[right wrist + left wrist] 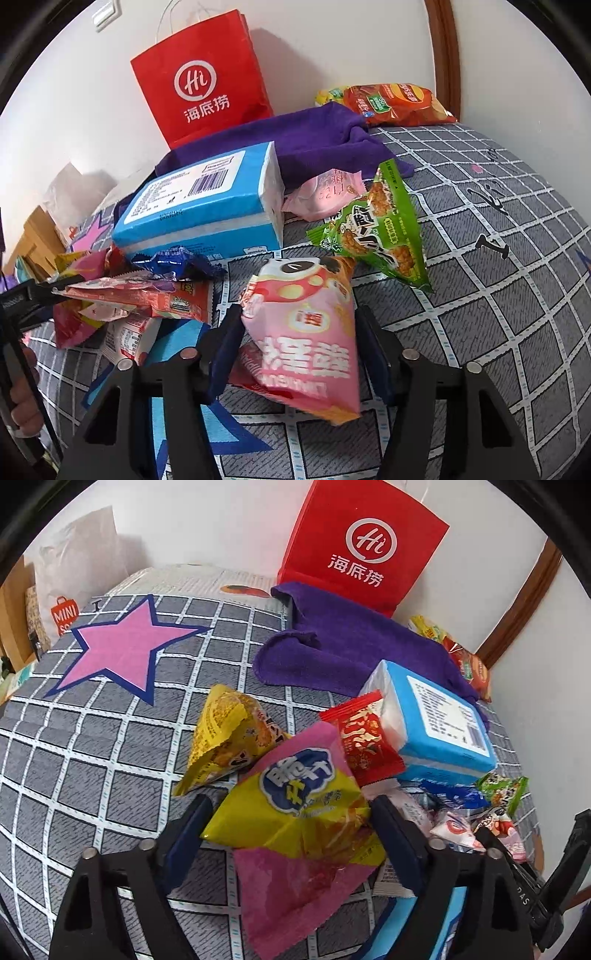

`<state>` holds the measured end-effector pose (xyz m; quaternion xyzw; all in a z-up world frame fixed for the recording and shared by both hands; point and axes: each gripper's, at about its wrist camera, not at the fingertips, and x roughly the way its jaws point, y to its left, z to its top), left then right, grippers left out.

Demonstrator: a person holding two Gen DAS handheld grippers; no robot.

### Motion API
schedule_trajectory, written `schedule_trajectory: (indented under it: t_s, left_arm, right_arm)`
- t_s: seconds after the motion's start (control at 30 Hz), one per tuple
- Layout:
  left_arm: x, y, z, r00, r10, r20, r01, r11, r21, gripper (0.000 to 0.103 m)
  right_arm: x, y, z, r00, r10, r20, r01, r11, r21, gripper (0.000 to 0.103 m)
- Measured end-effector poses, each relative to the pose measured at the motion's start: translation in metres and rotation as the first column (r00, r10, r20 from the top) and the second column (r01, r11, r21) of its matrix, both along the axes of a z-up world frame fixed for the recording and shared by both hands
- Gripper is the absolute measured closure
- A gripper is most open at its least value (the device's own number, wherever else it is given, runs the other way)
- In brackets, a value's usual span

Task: Organize snacks
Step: 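Grasp the yellow-and-pink snack bag with left tool while right tool grasps pink LIMAGOU bag, then carry the yellow-and-pink bag with left tool while right tool carries pink bag toward purple towel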

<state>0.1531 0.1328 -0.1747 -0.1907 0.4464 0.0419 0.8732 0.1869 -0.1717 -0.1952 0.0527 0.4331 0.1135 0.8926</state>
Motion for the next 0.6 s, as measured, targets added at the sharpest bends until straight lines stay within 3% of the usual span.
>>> schedule_trajectory:
  t_s: [0.3, 0.6]
  left_arm:
    - [-0.008, -0.006, 0.010, 0.999, -0.032, -0.005, 0.032, 0.998, 0.051, 0.024]
    - [-0.020, 0.001, 0.034, 0.999, -0.038, 0.036, 0.036, 0.998, 0.045, 0.024]
  right_arm:
    - [-0.007, 0.004, 0.016, 0.999, 0.028, -0.021, -0.028, 0.999, -0.016, 0.052]
    - [-0.007, 0.015, 0.064, 0.995, 0.092, 0.038, -0.092, 0.996, -0.010, 0.052]
